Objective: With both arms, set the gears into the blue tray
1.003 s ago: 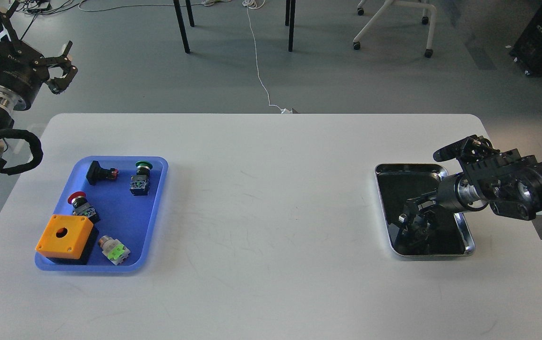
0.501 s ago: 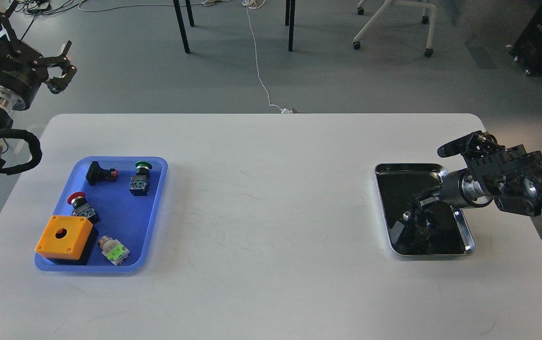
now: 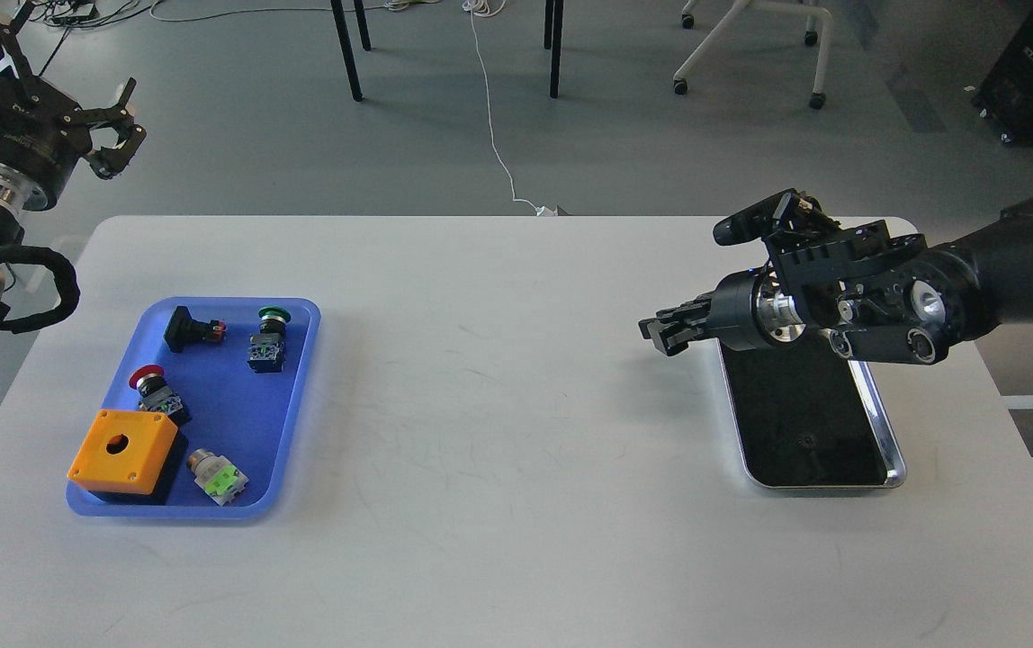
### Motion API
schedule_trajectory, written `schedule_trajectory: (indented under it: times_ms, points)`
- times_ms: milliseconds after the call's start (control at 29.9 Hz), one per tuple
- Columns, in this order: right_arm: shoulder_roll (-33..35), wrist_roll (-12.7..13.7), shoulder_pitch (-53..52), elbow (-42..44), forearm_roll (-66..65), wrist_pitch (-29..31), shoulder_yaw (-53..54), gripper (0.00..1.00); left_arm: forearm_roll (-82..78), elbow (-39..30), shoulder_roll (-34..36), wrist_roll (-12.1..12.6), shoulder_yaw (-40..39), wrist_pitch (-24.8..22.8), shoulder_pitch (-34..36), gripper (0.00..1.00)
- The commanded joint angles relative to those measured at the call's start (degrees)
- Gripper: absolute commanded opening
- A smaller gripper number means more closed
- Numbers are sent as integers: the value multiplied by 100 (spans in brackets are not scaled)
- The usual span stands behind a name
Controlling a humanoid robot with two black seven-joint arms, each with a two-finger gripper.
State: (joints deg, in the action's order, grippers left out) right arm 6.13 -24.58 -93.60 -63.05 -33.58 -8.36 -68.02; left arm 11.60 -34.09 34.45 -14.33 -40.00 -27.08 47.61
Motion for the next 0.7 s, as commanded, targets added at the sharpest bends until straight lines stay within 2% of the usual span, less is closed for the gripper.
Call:
schedule_trajectory:
  times_ms: [0,100,368,568,668]
  points:
    - [-506,-117,192,21,18,-349,157,24,-9,-1,35,9,10,1,2,99]
    - [-613,-328,376,4,71,-744,560,24,-26,-1,123,9,36,-7,-7,99]
    - [-613,-342,728,82,-17,-930,1265,24,-61,69,140,35,80,45,-7,99]
    - [-613,-342,1624,1188,-438,-1141,1458,24,-61,69,132,26,89,63,-15,99]
    - [-613,-342,1775,1269,-763,-1159,1967,24,-61,69,105,9,89,54,-24,99]
